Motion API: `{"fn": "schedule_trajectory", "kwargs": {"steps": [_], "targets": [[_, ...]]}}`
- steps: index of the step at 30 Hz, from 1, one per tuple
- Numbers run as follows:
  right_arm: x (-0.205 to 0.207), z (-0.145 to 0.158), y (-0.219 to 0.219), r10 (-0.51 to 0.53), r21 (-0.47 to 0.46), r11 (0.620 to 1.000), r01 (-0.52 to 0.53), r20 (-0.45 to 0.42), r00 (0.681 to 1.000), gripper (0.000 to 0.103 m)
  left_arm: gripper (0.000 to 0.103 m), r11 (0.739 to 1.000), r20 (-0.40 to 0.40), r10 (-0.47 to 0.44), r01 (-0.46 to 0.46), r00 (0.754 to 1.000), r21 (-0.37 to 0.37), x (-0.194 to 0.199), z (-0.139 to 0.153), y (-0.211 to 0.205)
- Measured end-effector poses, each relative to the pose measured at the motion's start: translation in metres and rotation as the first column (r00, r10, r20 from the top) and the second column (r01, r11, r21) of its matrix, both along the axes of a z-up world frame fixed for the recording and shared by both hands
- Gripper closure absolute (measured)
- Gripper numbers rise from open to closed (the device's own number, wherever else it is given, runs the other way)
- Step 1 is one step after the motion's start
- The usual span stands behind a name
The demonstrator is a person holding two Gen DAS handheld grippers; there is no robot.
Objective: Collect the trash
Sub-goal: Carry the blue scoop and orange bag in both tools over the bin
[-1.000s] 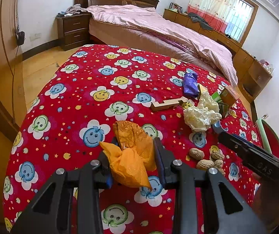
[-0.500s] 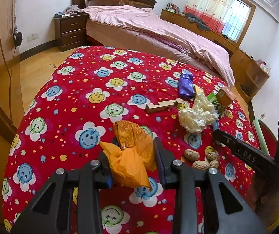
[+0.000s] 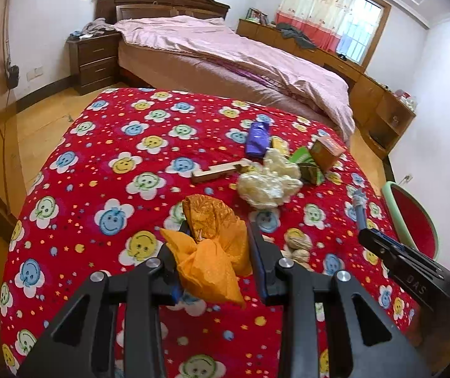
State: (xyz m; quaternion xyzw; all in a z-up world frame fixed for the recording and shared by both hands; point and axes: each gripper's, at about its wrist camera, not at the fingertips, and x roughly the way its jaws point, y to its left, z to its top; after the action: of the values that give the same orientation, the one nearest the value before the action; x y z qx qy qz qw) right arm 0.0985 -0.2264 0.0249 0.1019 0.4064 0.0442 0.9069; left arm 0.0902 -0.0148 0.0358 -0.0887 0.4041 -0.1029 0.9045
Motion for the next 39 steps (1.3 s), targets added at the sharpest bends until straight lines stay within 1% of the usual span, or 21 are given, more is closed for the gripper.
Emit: {"fn": "schedule_trajectory", "kwargs": {"steps": [5, 13, 20, 29, 39], "targets": [[-0.026, 0.009, -0.023, -0.054, -0.010, 0.998, 0.054, 0.020, 0.998, 0.082, 0.068, 0.999, 0.007, -0.038, 0.038, 0.999, -0.010, -0.007, 0.006, -0.014], [-0.055, 0.021, -0.065, -0.142, -0.018, 0.990, 0.143, 0.050, 0.989, 0.082, 0.068, 0.993, 0.025, -0.120, 0.120, 0.992, -0.001, -0.013, 0.018, -0.046], [-0.067, 0.026, -0.099, -0.208, -0.012, 0.978, 0.209, 0.068, 0.976, 0.082, 0.068, 0.981, 0.024, -0.195, 0.195, 0.981, 0.010, -0.013, 0.024, -0.081], [-0.076, 0.030, -0.145, -0.289, -0.022, 0.956, 0.292, 0.078, 0.954, 0.082, 0.068, 0.950, 0.007, -0.313, 0.313, 0.950, 0.014, -0.005, 0.026, -0.141], [-0.080, 0.027, -0.198, -0.371, -0.063, 0.925, 0.375, 0.069, 0.926, 0.082, 0.068, 0.908, 0.021, -0.416, 0.414, 0.909, 0.066, 0.008, 0.032, -0.210]]}}
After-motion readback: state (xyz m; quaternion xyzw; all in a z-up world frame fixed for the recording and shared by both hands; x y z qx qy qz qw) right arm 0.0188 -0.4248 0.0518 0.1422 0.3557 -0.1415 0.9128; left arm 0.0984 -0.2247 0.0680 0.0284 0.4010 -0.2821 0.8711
